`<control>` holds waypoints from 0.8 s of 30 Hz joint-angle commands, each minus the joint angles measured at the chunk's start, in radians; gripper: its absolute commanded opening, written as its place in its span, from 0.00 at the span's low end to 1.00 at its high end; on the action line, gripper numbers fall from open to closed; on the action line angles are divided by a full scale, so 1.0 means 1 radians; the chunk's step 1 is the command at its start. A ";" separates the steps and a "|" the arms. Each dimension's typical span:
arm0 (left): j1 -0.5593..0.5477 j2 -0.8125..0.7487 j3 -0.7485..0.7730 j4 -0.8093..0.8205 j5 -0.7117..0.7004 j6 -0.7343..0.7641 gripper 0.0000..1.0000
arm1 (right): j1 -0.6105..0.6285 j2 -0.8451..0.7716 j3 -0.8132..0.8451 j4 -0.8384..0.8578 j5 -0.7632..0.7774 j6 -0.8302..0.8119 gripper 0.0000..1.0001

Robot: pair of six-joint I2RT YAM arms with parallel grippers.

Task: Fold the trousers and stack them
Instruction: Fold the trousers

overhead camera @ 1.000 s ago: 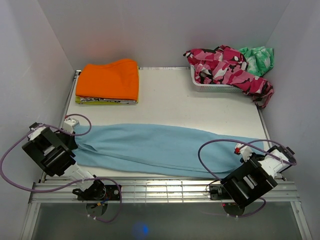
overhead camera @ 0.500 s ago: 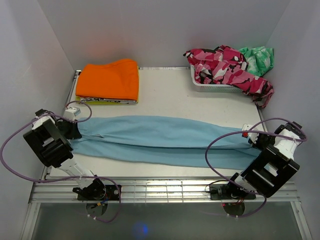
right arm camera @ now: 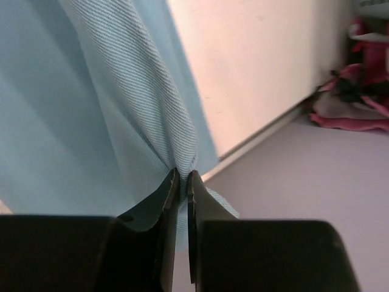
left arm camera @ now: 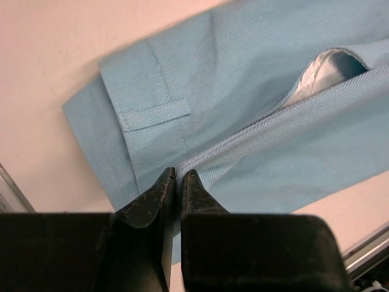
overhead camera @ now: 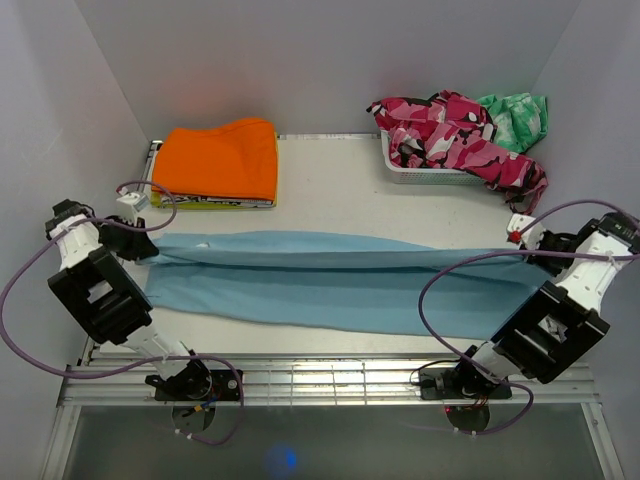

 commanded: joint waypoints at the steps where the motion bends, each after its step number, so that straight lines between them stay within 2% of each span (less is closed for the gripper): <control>1: 0.030 -0.098 0.109 -0.033 0.018 0.067 0.00 | -0.044 0.039 0.223 0.006 0.005 -0.009 0.08; 5: 0.073 -0.100 0.189 -0.189 0.050 0.209 0.00 | -0.086 0.045 0.252 -0.062 0.004 -0.062 0.08; 6: 0.082 -0.101 0.198 -0.281 0.056 0.261 0.00 | -0.094 0.031 0.238 -0.063 0.011 -0.077 0.08; 8: 0.088 -0.104 0.161 -0.343 0.026 0.408 0.00 | -0.115 0.016 0.180 -0.060 0.019 -0.133 0.08; 9: 0.088 -0.110 0.071 -0.351 0.000 0.435 0.00 | -0.118 0.008 0.154 -0.047 0.034 -0.146 0.08; 11: 0.085 -0.136 -0.047 -0.261 -0.096 0.449 0.00 | -0.120 -0.016 0.068 -0.016 0.056 -0.162 0.08; 12: 0.084 -0.141 -0.172 -0.140 -0.136 0.429 0.00 | -0.121 -0.025 0.039 -0.002 0.076 -0.171 0.08; 13: 0.082 -0.143 -0.231 -0.077 -0.217 0.422 0.00 | -0.121 -0.045 0.009 0.036 0.088 -0.179 0.08; 15: 0.082 -0.126 -0.326 0.046 -0.285 0.397 0.00 | -0.121 -0.061 -0.076 0.076 0.131 -0.205 0.08; 16: 0.081 -0.117 -0.386 0.158 -0.310 0.353 0.00 | -0.123 -0.071 -0.100 0.104 0.146 -0.214 0.08; 19: 0.082 -0.065 -0.419 0.273 -0.356 0.270 0.00 | -0.127 -0.088 -0.178 0.119 0.201 -0.257 0.08; 22: 0.082 -0.037 -0.402 0.272 -0.356 0.244 0.01 | -0.134 -0.107 -0.236 0.136 0.238 -0.292 0.08; 24: 0.084 -0.047 -0.373 0.213 -0.332 0.254 0.17 | -0.134 -0.115 -0.247 0.138 0.258 -0.298 0.08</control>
